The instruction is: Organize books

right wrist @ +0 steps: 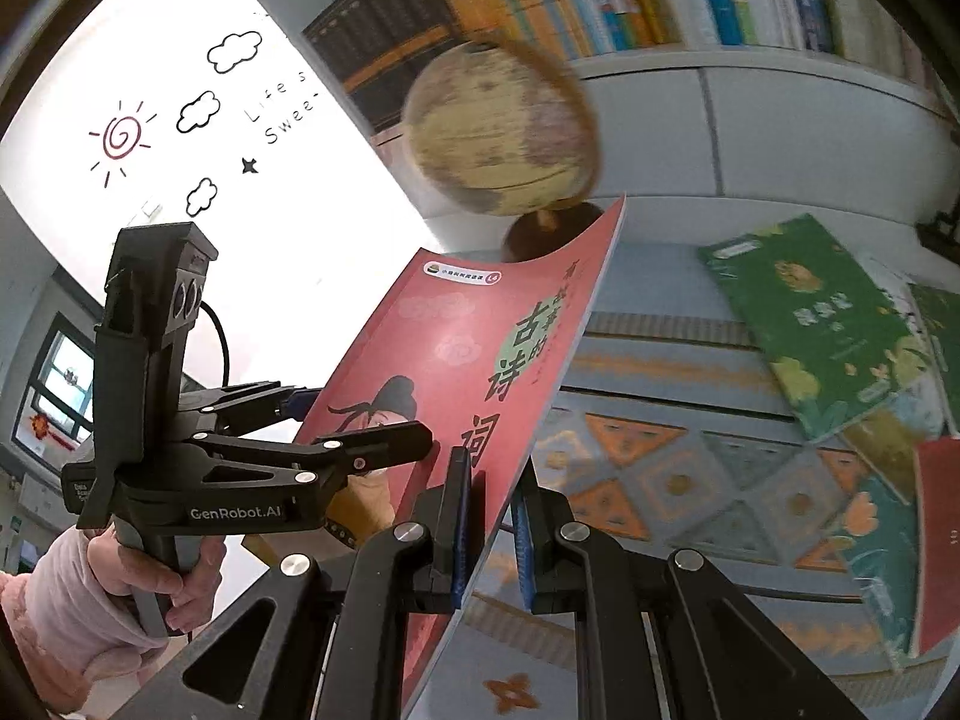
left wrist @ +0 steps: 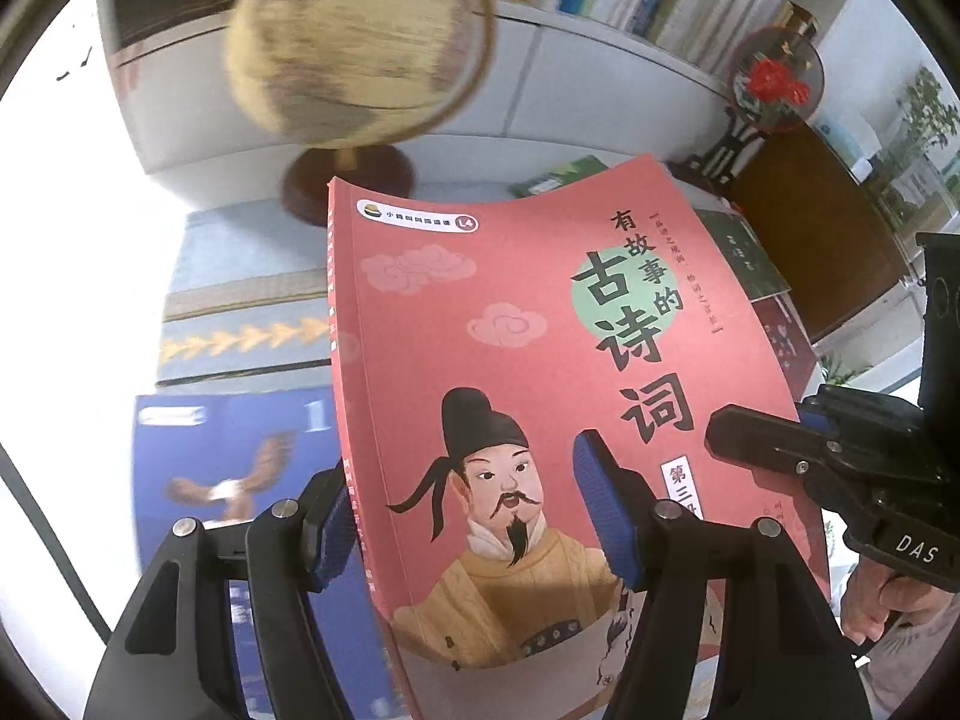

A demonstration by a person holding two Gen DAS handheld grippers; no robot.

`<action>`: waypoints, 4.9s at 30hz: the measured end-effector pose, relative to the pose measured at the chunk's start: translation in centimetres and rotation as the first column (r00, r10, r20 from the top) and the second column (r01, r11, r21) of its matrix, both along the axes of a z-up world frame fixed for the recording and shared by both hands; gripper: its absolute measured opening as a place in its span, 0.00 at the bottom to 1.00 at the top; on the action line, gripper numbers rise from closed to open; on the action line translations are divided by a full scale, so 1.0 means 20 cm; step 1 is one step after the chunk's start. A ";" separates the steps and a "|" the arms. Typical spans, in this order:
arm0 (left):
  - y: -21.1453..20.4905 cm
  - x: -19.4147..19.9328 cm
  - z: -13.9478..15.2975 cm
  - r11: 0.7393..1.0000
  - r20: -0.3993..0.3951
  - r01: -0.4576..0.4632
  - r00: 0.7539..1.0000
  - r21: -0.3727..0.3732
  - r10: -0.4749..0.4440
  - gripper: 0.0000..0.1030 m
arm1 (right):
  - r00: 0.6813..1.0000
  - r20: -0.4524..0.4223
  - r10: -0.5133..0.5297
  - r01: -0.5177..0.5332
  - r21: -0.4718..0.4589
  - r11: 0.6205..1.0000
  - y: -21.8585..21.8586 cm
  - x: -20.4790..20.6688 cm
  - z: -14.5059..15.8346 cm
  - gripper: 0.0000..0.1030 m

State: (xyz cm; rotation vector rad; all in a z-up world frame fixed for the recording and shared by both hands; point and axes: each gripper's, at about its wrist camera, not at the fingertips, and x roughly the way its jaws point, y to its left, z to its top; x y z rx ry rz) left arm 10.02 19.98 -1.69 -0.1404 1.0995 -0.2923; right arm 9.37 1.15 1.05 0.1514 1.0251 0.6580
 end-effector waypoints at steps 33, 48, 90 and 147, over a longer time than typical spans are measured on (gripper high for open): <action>0.71 -0.17 -0.39 0.994 -0.111 -0.107 0.988 0.030 0.109 0.61 | 0.991 -0.135 0.023 -0.026 -0.017 1.000 0.81 -0.10 -0.40 0.14; 0.71 -0.19 -0.51 0.996 -0.140 -0.091 0.986 0.020 0.093 0.61 | 0.978 -0.202 -0.044 0.041 -0.023 0.999 0.81 -0.10 -0.58 0.15; -0.25 0.21 -0.01 0.996 -0.009 -0.053 0.999 -0.070 0.053 0.74 | 0.868 -0.100 -0.486 0.486 -0.022 0.874 -0.79 -0.12 -0.27 0.51; -1.36 -0.29 -0.48 0.896 -0.255 0.410 0.860 -0.171 -0.443 0.83 | 0.807 -0.268 -0.527 0.537 -0.040 0.843 -1.56 -0.30 -0.61 0.84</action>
